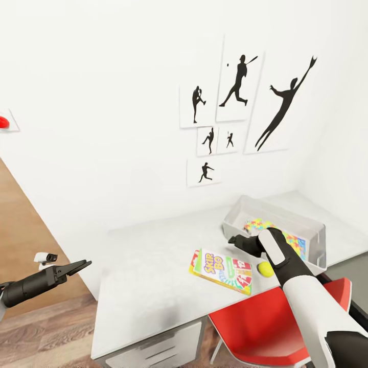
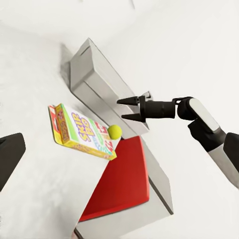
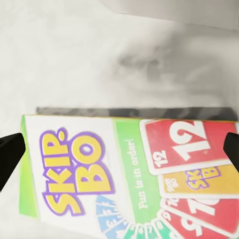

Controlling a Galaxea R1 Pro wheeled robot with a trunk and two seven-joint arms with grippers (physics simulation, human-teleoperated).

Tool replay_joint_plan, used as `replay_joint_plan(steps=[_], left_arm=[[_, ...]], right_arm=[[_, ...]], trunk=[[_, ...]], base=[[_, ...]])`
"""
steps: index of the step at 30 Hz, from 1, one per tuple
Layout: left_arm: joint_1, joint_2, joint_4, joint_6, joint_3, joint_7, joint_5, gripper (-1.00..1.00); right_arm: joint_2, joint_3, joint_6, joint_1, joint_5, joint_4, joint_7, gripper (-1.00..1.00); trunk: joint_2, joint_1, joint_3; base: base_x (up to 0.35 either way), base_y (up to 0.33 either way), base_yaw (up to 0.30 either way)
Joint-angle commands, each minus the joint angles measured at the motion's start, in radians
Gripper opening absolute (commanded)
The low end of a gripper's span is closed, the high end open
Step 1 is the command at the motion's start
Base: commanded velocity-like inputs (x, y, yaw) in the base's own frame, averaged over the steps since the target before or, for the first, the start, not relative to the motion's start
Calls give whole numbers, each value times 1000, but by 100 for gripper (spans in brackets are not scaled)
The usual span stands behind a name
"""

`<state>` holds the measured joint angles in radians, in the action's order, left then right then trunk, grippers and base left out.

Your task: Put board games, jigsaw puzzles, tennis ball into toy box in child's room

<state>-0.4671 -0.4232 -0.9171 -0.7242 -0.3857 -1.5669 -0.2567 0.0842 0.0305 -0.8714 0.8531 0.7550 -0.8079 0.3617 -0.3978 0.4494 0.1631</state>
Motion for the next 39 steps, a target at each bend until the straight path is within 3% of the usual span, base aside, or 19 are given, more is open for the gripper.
replay_joint_plan(steps=[1,11,27,39], left_arm=[[-1,0,0,-11,0,-4,1,100],[-1,0,0,-11,-1,-4,1,100],[-1,0,0,-11,-1,-4,1,100],[-1,0,0,-11,-1,-4,1,100]], right_arm=[[1,3,-1,1,10,-1,10,100],[7,3,-1,12,10,2,11,100],[60,3,-3,14,12,4,11,100],[63,3,-4,14,12,4,11,100]], trunk=[[-2,1,4],[-2,1,20],[-2,1,46],[-2,1,66]], base=[[0,0,0],[0,0,0],[0,0,0],[0,0,0]])
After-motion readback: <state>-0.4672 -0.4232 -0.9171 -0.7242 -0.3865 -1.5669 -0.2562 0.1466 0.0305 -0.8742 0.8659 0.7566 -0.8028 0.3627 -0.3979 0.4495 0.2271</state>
